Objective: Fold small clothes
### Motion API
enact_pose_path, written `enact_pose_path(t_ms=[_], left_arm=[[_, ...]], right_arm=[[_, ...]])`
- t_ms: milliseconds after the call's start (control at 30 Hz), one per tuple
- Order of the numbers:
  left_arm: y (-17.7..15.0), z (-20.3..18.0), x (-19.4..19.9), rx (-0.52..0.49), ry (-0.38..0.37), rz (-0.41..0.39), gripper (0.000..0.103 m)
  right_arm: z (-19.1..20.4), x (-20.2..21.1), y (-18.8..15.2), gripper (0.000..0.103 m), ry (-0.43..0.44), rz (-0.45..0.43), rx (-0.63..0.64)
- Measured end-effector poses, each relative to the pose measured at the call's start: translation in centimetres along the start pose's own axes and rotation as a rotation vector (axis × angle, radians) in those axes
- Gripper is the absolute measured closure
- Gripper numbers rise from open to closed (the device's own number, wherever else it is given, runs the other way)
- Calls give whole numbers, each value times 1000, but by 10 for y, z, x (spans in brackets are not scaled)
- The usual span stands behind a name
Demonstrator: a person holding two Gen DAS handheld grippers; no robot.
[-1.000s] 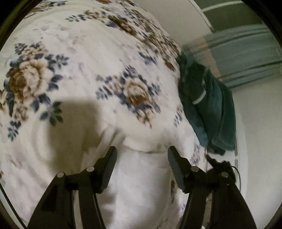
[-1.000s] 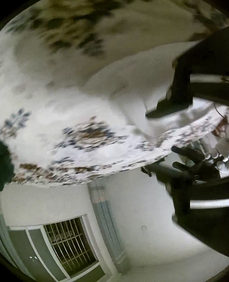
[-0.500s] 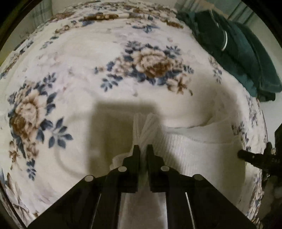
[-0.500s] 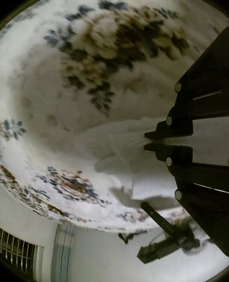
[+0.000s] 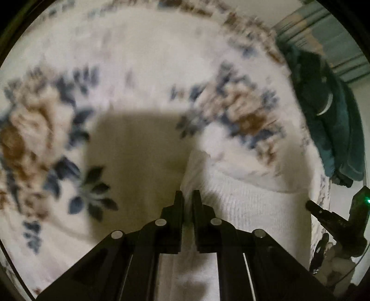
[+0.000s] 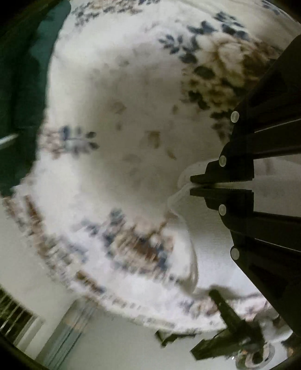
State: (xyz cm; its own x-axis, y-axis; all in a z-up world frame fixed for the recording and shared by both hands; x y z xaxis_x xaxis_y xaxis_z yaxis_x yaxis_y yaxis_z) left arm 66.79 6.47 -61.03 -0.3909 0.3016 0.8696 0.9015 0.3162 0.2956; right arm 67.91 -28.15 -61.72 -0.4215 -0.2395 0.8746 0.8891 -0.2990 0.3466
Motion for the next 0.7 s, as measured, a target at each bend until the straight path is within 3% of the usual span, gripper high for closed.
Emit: enact_pose_path(t_ms=[67, 167, 233, 300, 333, 367, 533, 700], left_arm=[[-9, -1, -4, -5, -41, 36, 96], [-22, -9, 14, -38, -86, 50, 85], [-34, -9, 31, -35, -104, 45, 62], [-52, -6, 52, -55, -51, 16, 55], [-65, -5, 63, -74, 2, 2, 53], [-77, -7, 69, -84, 15, 2, 51], [-144, -11, 78, -106, 109, 50, 49], [-158, -12, 81, -82, 129, 29, 49]], right_arm=[[-7, -16, -7, 100, 14, 57, -18], [-12, -20, -12, 95, 95, 97, -82], [-19, -14, -19, 91, 168, 147, -153], [-27, 0, -28, 76, 233, 158, -214], [-33, 8, -36, 58, 249, 161, -239], [-40, 20, -50, 50, 256, 160, -261], [-51, 50, -117, 50, 280, 246, -313], [-50, 60, -171, 50, 259, 296, -344]])
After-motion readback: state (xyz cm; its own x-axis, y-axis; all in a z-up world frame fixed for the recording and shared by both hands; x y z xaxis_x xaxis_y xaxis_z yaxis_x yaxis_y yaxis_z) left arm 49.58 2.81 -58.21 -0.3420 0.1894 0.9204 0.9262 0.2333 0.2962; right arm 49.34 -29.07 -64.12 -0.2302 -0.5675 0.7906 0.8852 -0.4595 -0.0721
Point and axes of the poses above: each gripper's, at about its wrist camera, not at the fingertips, and x roughly against the way its jaws point, z to its left, y to its top, the point moved 5 cm from there along -x, roughly the way its jaws point, and after that the axes turned 10 degrees about -z, right-handed, at the moved point
